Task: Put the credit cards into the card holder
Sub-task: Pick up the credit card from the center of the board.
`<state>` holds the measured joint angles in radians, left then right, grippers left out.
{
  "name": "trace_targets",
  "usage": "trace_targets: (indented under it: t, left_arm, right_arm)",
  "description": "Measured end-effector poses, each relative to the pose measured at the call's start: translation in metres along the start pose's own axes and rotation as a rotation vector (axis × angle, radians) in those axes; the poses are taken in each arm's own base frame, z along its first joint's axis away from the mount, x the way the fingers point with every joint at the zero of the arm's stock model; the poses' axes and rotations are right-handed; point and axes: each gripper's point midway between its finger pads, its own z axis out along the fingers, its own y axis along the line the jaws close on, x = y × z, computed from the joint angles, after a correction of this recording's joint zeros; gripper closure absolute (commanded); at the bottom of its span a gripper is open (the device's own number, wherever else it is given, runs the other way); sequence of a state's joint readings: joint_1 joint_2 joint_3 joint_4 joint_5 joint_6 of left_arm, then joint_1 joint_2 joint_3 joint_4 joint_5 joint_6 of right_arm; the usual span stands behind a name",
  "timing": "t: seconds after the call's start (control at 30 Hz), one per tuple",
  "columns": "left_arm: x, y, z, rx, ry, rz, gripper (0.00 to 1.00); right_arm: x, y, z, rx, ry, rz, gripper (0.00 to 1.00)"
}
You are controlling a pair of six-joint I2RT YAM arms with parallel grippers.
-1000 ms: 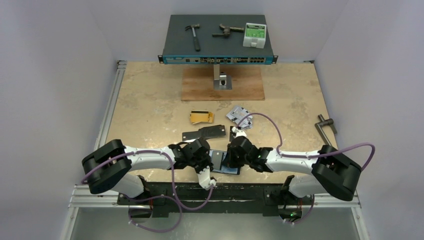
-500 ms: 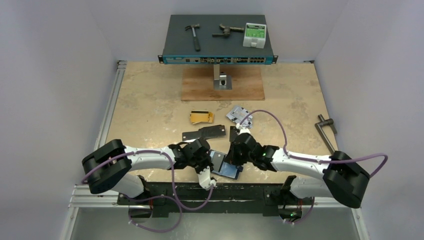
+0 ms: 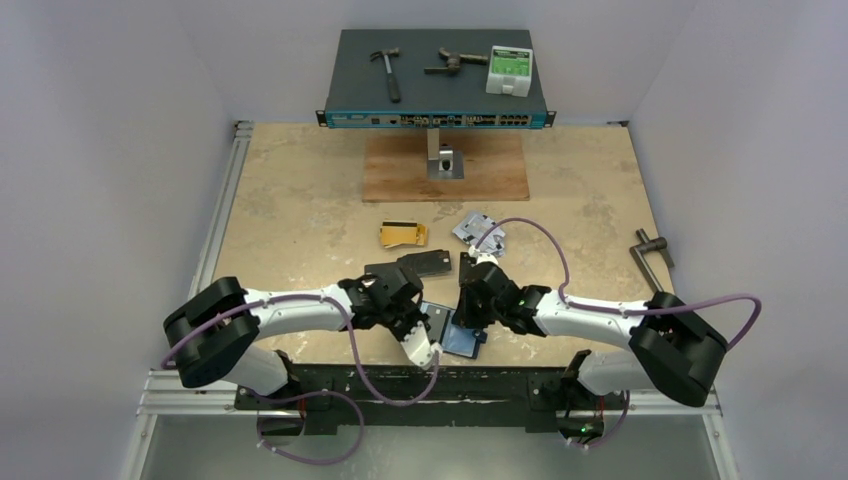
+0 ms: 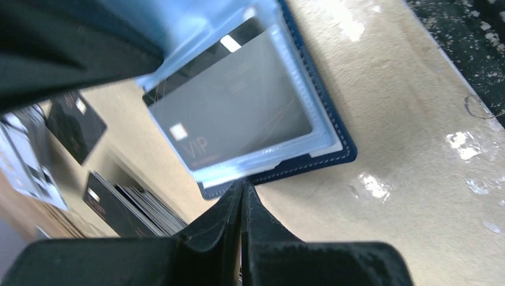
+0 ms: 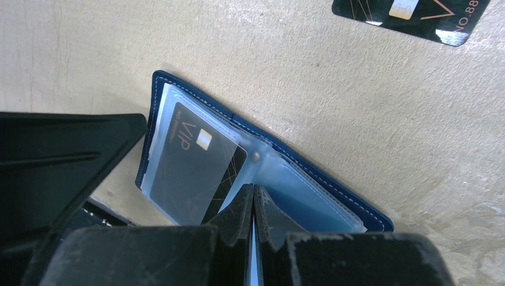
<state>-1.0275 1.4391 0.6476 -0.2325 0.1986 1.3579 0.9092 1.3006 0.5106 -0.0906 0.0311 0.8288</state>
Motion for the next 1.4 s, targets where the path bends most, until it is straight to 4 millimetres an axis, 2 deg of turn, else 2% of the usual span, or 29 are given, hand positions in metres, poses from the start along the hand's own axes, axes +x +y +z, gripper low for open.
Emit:
trace_targets:
  t: [0.07,0.23,0.37,0.43,0.6,0.7,0.9,1.03,1.23,1.4]
  left_arm:
    - [0.004,0.002,-0.005,0.007,0.007,-0.067,0.92]
    - [0.013,0.006,-0.019,0.029,0.025,-0.240,0.92]
    - [0.010,0.011,-0.030,0.045,0.005,-0.380,0.93]
    - [0.006,0.006,-0.032,0.067,-0.008,-0.450,0.95]
    - [-0.006,-0.020,-0.039,0.166,-0.006,-0.668,0.97]
    - [-0.010,-0.019,-0.044,0.183,-0.002,-0.790,0.98]
    - [-0.004,-0.019,-0.039,0.177,0.021,-0.888,1.00]
    - [0.000,-0.011,-0.034,0.168,0.024,-0.934,1.00]
    - [-0.011,0.007,-0.032,0.130,-0.050,-1.006,1.00]
    - [-0.015,0.014,-0.022,0.120,-0.067,-1.037,1.00]
  right_arm:
    - [0.000,0.000,0.000,-0.002,-0.001,-0.001,1.00]
    - [-0.001,0.001,0.000,-0.005,-0.006,-0.002,1.00]
    - [-0.002,0.002,0.000,-0.008,-0.009,0.003,1.00]
    - [-0.004,0.004,-0.001,-0.019,-0.018,0.010,1.00]
    - [-0.005,0.010,-0.004,-0.052,-0.030,0.044,1.00]
    - [-0.004,0.012,-0.005,-0.057,-0.020,0.050,1.00]
    - [0.003,0.005,-0.006,-0.026,0.008,0.055,1.00]
    - [0.005,0.004,-0.007,-0.019,0.016,0.072,1.00]
    - [0.007,0.017,-0.004,-0.073,0.041,0.109,1.00]
    - [0.018,0.014,0.004,-0.064,0.092,0.116,1.00]
